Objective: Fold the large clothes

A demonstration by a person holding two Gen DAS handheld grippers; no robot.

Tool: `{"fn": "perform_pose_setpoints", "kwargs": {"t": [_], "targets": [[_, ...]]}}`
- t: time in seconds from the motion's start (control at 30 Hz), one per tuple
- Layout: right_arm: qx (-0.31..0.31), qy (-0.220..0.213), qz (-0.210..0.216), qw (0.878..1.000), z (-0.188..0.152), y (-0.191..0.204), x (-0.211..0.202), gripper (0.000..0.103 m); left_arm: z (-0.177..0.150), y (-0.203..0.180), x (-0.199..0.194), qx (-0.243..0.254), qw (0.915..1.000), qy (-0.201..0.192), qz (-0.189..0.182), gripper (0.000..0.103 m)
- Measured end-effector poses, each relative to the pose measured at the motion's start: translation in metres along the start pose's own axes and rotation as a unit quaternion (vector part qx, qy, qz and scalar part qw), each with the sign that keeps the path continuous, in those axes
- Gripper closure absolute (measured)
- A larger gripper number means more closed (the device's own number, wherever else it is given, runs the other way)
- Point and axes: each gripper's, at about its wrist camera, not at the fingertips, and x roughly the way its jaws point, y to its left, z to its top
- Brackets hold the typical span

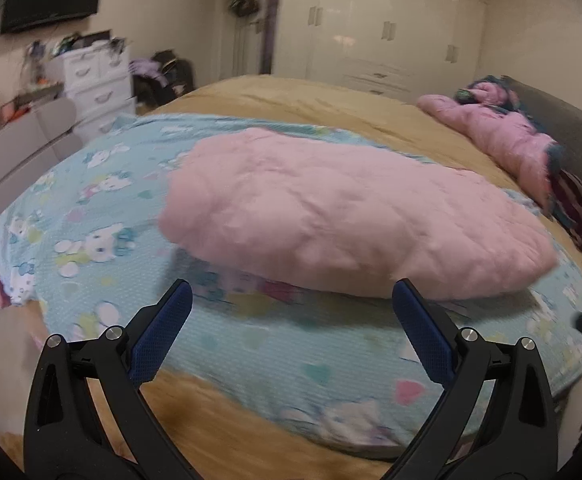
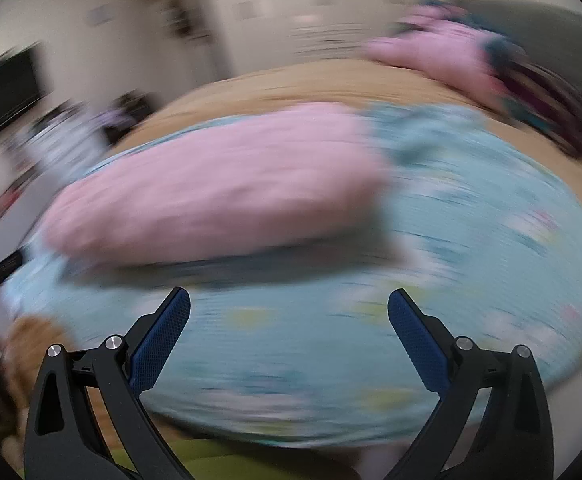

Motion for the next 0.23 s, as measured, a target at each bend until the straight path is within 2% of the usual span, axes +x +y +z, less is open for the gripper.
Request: {"fn": "perform_pose_setpoints", "kwargs": {"t": [0.07, 0.1, 0.13, 0.17, 0.2, 0.23], "targets": [[0.089, -0.003, -0.096, 0.991, -0.008, -0.076, -0.001, 0.004, 0.021, 0.039, 0.015, -0.025, 0.9993, 0.005, 0.027, 0.009], [0.140, -0.003, -0.166, 0.976, -0.018, -0.125, -0.005, 0.004, 0.030, 0.057, 0.022, -0.035, 0.9983, 0.003, 0.046, 0.009], [0.164, -0.004, -0.211, 0.964, -0.026, -0.153, -0.008, 0.004, 0.042, 0.082, 0.033, -0.042, 0.9959, 0.001, 0.080, 0.009], [0.196, -0.005, -0.270, 0.943, -0.038, -0.193, -0.016, 0.004, 0.049, 0.098, 0.040, -0.045, 0.9937, -0.002, 0.103, 0.009], [0.232, 0.000, -0.328, 0.916, -0.051, -0.230, -0.025, 0.004, 0.060, 0.128, 0.054, -0.051, 0.9872, -0.006, 0.151, 0.009], [0.232, 0.000, -0.328, 0.916, -0.051, -0.230, -0.025, 0.004, 0.069, 0.156, 0.070, -0.058, 0.9786, -0.006, 0.197, 0.009]]}}
